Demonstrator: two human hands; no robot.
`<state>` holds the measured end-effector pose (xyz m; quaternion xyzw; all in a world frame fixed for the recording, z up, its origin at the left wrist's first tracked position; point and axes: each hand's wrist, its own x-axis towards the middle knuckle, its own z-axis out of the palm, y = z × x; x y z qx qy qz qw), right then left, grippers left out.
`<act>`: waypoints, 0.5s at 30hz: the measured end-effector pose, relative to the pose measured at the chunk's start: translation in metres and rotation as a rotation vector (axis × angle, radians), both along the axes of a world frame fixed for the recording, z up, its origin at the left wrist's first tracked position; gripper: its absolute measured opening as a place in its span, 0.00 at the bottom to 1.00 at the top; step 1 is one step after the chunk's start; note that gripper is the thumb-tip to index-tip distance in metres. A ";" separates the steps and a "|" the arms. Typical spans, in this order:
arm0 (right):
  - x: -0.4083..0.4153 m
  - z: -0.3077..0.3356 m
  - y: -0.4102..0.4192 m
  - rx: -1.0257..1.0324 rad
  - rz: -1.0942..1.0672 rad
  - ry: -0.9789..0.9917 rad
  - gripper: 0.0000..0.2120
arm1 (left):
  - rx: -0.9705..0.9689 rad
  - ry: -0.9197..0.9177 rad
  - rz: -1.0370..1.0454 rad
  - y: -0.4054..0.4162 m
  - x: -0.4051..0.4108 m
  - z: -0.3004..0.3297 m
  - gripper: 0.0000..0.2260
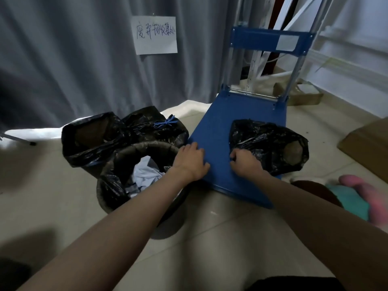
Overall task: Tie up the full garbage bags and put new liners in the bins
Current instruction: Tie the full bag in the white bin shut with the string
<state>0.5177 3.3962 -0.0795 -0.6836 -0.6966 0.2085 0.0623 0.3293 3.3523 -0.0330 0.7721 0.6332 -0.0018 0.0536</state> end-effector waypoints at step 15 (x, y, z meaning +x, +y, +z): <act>0.035 -0.086 0.005 -0.173 0.039 -0.055 0.19 | -0.150 0.324 -0.136 0.021 0.020 -0.037 0.14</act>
